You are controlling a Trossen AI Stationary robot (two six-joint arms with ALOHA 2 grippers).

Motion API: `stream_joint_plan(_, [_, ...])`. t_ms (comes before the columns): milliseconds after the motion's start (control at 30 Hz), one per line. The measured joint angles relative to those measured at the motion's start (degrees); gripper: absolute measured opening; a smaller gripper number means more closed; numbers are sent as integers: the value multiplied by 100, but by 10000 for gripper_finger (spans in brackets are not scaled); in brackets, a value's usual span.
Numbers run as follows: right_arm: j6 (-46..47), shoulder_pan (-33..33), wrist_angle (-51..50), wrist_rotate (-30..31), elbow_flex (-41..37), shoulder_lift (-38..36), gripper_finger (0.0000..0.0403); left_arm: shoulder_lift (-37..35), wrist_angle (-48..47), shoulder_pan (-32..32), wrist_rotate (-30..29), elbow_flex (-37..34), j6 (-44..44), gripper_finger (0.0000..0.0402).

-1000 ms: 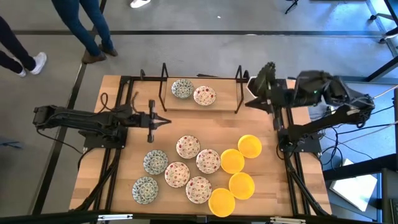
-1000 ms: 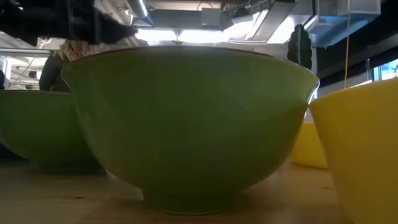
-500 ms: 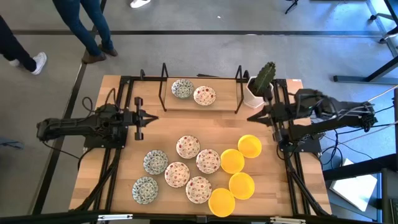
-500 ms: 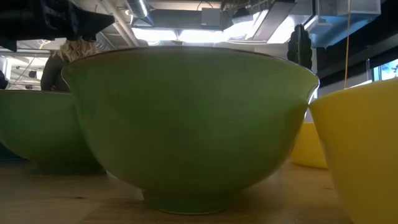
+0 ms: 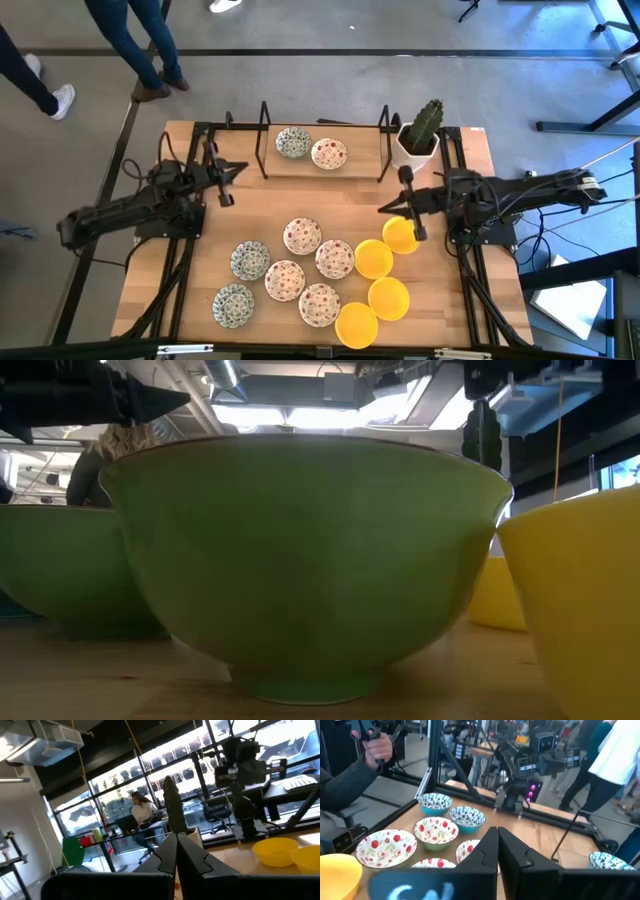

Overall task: Pick & Place Mini bowls
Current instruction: Put the yellow bowl on the shelf

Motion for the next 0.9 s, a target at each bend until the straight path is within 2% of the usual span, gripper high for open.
stream_joint_plan(167, [-11, 0, 708, 0, -741, -5, 8, 78, 16, 203, 235, 0, -120, 3])
stream_joint_plan(267, [97, 0, 755, 0, -962, -7, 4, 243, 12, 204, 235, 0, -280, 3])
stream_joint_plan(400, [420, 0, 516, 0, -1006, -36, 7, 413, 12, 191, 204, 0, -193, 3])
stream_joint_plan(600, [216, 0, -154, 2, -1008, -31, 5, 437, 64, 191, 181, 0, -180, 3])
stream_joint_plan(767, [105, 0, -168, 6, -1008, -31, 8, 439, 61, 191, 177, 0, -175, 4])
stream_joint_plan(900, [412, 0, -261, 410, -921, -30, 14, 439, 53, 191, 177, 0, -86, 4])
